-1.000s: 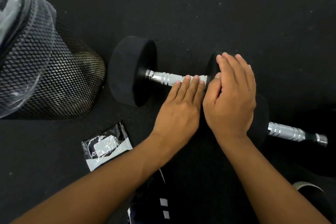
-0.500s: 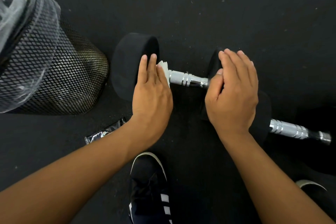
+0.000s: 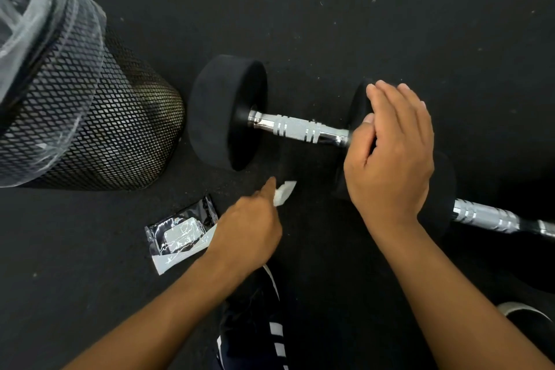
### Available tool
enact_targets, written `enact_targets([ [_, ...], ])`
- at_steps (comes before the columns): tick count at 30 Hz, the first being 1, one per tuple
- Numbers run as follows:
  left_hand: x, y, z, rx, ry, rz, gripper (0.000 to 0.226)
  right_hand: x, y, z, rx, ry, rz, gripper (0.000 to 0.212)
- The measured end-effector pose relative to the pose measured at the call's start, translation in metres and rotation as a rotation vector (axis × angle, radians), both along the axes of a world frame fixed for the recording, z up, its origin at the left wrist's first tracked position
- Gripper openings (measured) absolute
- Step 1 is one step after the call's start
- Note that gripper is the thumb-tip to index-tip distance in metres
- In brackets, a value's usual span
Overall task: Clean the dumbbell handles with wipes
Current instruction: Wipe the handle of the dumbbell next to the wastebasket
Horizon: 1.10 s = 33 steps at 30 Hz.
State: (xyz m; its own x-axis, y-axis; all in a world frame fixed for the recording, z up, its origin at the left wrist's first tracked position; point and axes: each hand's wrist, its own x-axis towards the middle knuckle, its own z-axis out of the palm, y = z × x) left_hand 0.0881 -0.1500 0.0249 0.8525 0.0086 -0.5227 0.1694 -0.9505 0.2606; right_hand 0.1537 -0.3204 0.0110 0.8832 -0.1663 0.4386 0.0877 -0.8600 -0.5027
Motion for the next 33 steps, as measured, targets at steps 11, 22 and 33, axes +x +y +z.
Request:
enact_targets([
  [11, 0.083, -0.005, 0.016, -0.017, -0.586, -0.109, 0.059, 0.0, -0.001, 0.002, 0.006, 0.027, 0.005, 0.039],
  [22, 0.074, -0.03, -0.004, -0.131, -0.431, -0.539, 0.054, 0.0, 0.0, 0.002, -0.002, 0.037, 0.014, 0.039],
  [33, -0.016, 0.007, -0.032, -0.419, -0.019, -0.092, 0.031, 0.0, -0.002, 0.0, 0.06, -0.032, 0.041, 0.035],
])
